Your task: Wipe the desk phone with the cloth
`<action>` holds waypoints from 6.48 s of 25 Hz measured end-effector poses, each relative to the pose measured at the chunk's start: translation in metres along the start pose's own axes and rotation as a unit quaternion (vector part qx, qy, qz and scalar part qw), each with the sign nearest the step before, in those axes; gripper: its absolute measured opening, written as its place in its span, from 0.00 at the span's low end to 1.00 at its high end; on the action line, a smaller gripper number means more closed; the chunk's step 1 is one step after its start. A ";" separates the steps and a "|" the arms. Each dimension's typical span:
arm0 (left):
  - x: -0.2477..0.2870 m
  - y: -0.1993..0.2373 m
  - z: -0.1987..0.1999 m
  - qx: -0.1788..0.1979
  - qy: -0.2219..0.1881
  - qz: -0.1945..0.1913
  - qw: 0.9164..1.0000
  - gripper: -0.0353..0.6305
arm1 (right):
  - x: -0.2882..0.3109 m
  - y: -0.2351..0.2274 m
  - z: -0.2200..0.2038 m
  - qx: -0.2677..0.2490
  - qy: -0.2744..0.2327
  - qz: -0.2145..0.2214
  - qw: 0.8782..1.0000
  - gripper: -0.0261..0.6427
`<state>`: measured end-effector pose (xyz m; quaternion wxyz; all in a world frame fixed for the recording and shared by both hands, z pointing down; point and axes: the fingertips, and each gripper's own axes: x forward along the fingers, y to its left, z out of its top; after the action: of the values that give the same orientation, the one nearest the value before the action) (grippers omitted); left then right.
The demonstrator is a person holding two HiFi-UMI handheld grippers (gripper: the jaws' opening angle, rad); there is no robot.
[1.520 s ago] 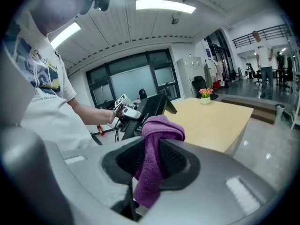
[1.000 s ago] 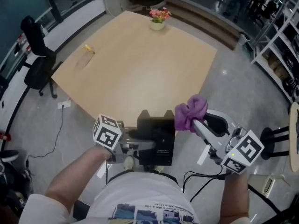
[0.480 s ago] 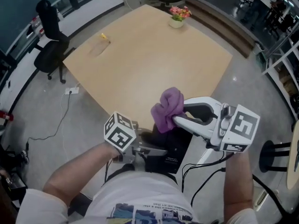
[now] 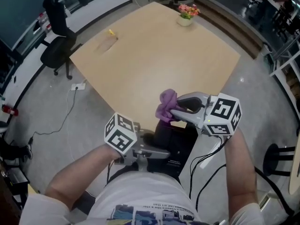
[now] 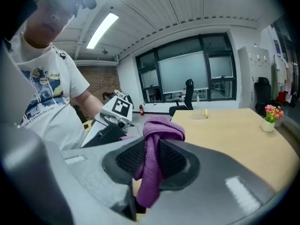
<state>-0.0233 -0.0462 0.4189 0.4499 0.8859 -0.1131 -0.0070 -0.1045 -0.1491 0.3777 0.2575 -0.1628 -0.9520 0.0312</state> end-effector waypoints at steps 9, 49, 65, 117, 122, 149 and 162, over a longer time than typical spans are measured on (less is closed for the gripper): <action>-0.005 0.003 -0.006 -0.005 -0.007 0.000 1.000 0.32 | -0.048 0.007 0.027 0.000 -0.083 -0.037 0.996 0.18; -0.055 0.029 0.050 -0.017 -0.053 -0.053 0.997 0.32 | -0.068 0.044 -0.028 0.193 -0.224 -0.043 0.954 0.17; -0.037 0.017 0.049 -0.006 -0.028 -0.074 0.997 0.32 | -0.078 0.043 -0.057 0.222 -0.231 -0.033 0.947 0.17; -0.033 0.016 0.054 0.006 -0.031 -0.062 0.998 0.32 | -0.015 0.079 -0.098 0.253 -0.161 0.058 0.952 0.17; -0.038 0.023 0.059 0.006 -0.038 -0.054 0.998 0.32 | -0.020 0.100 -0.123 0.261 -0.130 0.044 0.956 0.17; -0.047 0.053 0.086 -0.024 -0.103 0.003 0.994 0.32 | -0.007 0.147 -0.114 0.246 -0.110 -0.020 0.963 0.17; -0.054 0.057 0.066 -0.029 -0.084 0.017 0.996 0.32 | 0.000 0.143 -0.113 0.240 -0.093 -0.034 0.966 0.17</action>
<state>-0.0946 -0.1198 0.4200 0.4643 0.8667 -0.1650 -0.0768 -0.0059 -0.0166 0.4553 0.1998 -0.0605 -0.9415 0.2647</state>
